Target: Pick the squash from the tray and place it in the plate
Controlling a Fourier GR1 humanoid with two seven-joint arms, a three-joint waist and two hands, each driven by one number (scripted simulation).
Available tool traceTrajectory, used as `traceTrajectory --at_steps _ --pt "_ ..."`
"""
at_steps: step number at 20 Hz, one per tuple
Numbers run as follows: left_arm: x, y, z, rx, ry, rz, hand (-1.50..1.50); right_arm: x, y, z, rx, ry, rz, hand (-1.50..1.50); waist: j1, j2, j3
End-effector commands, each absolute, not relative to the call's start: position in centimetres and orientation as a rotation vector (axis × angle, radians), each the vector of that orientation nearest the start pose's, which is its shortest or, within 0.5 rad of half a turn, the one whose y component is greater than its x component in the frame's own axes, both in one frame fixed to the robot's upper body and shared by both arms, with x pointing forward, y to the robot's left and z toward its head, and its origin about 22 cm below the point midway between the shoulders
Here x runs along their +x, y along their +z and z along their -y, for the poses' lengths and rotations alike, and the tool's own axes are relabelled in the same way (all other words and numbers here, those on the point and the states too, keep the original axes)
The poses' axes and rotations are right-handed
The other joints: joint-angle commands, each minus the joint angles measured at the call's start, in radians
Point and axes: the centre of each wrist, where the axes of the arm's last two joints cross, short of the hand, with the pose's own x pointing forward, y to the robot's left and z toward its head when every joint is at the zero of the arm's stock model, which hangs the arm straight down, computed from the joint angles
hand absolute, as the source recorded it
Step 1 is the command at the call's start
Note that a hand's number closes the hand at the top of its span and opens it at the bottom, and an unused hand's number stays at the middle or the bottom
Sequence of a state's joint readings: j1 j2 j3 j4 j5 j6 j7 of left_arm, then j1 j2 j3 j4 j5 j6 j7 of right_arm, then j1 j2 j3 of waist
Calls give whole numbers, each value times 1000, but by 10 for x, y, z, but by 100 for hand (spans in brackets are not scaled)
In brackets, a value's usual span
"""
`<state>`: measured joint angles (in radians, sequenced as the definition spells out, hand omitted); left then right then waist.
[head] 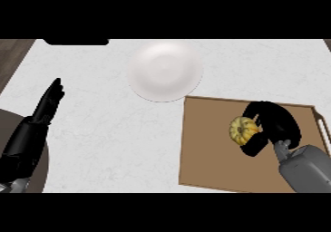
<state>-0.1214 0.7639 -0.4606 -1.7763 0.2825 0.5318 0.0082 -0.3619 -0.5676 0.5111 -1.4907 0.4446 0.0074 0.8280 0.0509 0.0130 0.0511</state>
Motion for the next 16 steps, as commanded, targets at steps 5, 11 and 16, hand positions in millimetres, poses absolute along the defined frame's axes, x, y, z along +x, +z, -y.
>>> traceTrajectory --at_steps 5,11,16 --pt "226 44 -286 429 -357 1562 0 343 96 314 -1013 924 959 150 31 23 -48" --pt "218 34 -293 425 -366 1534 0 363 110 329 -1144 826 1146 150 26 13 -50" --pt "222 37 -290 436 -344 1526 0 379 149 308 -1214 801 1425 150 5 1 -51"
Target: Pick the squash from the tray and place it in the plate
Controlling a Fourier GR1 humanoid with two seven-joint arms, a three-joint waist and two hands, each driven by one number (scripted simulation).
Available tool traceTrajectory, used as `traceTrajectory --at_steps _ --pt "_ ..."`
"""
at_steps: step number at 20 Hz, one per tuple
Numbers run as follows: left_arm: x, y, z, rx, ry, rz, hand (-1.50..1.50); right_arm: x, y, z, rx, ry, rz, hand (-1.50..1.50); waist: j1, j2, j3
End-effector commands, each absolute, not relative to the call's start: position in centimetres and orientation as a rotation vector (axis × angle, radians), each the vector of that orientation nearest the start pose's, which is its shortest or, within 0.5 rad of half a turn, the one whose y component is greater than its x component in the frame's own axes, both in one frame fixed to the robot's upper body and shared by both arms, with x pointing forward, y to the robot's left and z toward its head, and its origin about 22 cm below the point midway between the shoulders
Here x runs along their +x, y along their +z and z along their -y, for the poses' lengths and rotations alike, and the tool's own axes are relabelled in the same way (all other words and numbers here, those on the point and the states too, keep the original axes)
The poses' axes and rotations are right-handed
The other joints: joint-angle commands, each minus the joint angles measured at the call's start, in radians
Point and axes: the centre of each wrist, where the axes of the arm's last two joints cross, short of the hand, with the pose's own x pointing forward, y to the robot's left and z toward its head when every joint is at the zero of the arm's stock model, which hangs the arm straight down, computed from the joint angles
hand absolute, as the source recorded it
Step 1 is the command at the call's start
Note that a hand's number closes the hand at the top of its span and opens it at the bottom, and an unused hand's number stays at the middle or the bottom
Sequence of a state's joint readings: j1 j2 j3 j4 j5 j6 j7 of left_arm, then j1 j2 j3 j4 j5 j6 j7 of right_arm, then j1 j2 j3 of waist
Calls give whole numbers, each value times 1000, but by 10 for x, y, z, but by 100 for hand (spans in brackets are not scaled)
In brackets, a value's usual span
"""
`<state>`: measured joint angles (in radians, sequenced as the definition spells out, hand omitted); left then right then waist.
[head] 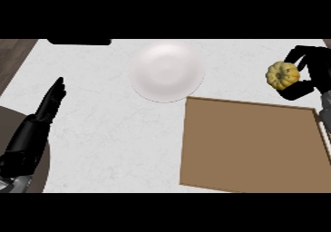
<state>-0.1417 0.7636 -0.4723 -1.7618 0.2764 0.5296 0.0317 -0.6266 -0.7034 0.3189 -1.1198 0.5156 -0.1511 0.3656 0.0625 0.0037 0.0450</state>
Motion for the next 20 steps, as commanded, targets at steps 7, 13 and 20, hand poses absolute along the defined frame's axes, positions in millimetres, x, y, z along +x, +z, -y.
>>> traceTrajectory --at_steps 7,13,20 --pt "218 34 -298 440 -345 1515 0 387 179 261 -960 833 1747 150 -14 4 -47" --pt "227 38 -306 457 -346 1522 0 397 206 216 -859 886 1833 150 -10 9 -48" --pt "230 41 -295 409 -343 1533 0 408 200 146 -739 861 1797 150 5 12 -48"
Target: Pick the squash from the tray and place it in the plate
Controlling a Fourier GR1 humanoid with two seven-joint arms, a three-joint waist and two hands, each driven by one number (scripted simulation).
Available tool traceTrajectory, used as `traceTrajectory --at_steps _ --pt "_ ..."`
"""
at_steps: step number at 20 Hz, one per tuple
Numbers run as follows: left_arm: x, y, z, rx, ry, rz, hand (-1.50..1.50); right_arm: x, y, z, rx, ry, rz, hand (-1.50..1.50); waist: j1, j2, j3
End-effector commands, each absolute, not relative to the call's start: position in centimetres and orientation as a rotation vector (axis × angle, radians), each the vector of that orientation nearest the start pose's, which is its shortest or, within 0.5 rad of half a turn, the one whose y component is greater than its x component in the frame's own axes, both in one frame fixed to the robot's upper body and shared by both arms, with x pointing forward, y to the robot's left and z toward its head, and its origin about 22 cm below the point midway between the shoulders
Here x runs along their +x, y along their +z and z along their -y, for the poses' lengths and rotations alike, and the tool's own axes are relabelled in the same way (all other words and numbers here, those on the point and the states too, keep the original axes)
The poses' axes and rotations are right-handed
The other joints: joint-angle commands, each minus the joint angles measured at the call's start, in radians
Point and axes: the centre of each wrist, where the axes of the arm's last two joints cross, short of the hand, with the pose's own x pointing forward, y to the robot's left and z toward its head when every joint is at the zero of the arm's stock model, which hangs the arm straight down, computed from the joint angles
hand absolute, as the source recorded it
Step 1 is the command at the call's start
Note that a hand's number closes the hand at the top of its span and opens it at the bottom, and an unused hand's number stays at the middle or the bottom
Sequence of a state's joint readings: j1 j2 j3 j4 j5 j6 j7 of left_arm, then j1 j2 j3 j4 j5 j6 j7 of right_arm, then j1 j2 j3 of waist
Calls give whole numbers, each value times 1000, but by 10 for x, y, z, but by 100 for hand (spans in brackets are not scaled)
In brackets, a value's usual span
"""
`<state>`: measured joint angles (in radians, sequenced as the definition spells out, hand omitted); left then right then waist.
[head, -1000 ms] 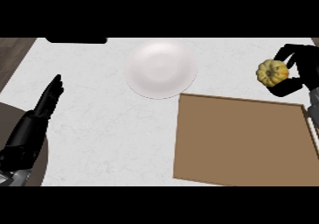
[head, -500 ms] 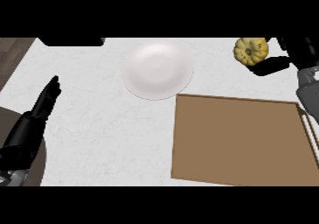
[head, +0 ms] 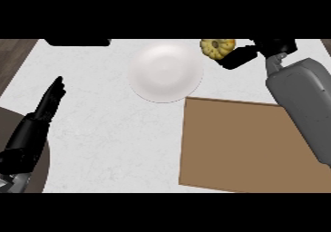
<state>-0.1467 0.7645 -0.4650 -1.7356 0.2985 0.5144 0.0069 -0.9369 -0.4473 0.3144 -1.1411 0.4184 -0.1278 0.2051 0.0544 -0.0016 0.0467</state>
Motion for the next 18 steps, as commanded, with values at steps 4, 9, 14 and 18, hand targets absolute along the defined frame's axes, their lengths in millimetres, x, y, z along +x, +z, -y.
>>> traceTrajectory --at_steps 4,9,14,18 --pt "235 39 -297 442 -359 1544 0 417 191 118 -716 853 1743 150 29 28 -51" --pt "234 37 -283 414 -358 1553 0 422 175 87 -677 931 1636 150 30 30 -50" --pt "229 38 -288 405 -380 1546 0 430 167 74 -660 954 1580 150 49 35 -51" --pt "237 44 -286 406 -380 1567 0 429 142 57 -619 1005 1539 150 56 47 -51"
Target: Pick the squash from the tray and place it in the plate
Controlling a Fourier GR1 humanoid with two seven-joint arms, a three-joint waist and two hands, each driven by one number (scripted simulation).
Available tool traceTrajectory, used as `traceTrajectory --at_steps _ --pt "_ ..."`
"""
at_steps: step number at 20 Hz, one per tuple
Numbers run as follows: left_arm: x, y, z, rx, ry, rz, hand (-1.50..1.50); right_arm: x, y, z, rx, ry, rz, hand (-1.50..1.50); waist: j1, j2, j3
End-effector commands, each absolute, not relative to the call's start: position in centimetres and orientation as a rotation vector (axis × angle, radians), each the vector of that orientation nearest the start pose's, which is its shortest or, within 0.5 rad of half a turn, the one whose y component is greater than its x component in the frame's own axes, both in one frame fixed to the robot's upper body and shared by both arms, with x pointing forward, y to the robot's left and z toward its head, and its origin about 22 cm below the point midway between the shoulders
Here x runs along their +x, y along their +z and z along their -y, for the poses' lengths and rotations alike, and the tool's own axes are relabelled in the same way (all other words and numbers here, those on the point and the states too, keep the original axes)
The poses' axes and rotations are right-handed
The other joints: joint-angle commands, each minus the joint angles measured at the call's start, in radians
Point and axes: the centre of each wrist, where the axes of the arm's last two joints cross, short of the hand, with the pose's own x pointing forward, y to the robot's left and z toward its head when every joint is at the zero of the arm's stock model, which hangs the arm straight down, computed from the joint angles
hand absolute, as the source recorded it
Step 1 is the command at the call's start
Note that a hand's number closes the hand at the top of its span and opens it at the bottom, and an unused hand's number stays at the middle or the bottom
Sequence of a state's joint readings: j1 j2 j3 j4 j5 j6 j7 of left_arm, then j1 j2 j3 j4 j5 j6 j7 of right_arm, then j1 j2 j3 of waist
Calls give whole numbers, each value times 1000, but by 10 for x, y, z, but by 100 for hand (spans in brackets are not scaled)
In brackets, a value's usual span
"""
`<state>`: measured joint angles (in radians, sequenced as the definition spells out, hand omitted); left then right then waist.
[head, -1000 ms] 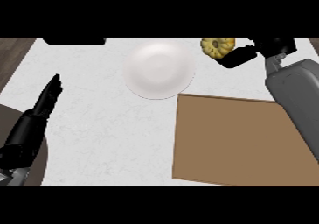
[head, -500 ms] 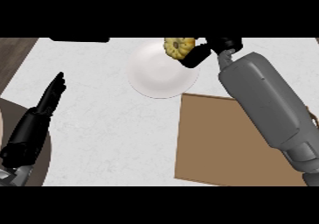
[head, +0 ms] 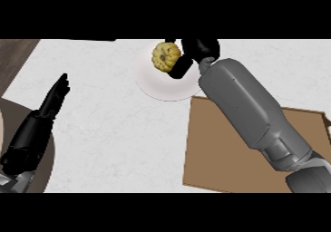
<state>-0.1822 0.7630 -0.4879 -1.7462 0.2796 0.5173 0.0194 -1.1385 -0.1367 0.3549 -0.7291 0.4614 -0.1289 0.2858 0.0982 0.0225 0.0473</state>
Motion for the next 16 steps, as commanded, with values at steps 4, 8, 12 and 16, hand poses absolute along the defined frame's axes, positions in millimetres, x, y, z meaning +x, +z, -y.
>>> traceTrajectory --at_steps 4,8,12,16 --pt "232 42 -284 407 -387 1560 0 430 127 49 -554 776 1457 -150 8 16 -50" --pt "235 43 -281 421 -375 1578 0 433 111 56 -566 771 1433 -150 7 22 -50" --pt "230 42 -286 405 -374 1565 0 438 119 59 -550 640 1535 -150 12 18 -49" --pt "232 38 -290 436 -378 1556 0 440 131 59 -496 415 1632 -150 -12 16 -49"
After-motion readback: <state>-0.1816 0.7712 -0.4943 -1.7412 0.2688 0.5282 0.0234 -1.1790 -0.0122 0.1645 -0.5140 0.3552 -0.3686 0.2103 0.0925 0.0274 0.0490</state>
